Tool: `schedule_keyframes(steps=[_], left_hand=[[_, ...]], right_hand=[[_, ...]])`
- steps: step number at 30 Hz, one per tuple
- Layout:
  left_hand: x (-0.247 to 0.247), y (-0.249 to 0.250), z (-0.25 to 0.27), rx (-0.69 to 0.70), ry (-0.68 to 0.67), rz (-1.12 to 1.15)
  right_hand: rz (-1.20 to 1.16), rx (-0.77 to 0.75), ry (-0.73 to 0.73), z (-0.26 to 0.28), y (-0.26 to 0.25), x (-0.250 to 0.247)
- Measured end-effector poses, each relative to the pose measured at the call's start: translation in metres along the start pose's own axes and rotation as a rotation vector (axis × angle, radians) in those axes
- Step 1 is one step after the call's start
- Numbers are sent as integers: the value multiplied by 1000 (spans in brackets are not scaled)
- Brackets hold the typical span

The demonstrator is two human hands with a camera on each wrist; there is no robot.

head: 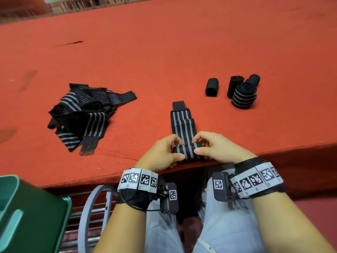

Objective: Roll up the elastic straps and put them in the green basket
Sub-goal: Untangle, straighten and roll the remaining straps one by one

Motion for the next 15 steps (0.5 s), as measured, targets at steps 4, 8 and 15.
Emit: schedule_keyframes(steps=[4,8,15], left_hand=[[9,5,4,-21,-95,22],[6,6,0,-61,-104,-49],[-6,9,-17,-6,29,-193]], right_hand=[[41,-14,-15,6,-3,-2],[107,-53,-63,8,-5,1],[83,-60,-36,-8,0,-2]])
Point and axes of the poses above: each hand's wrist, its own z-axis away from the middle knuckle, its own x-axis out of the palm, y = z × x, the point moved 9 cm from there along -z, towards the middle knuckle, and after that the axes turned 12 degrees about -z, right-handed, at the moved point
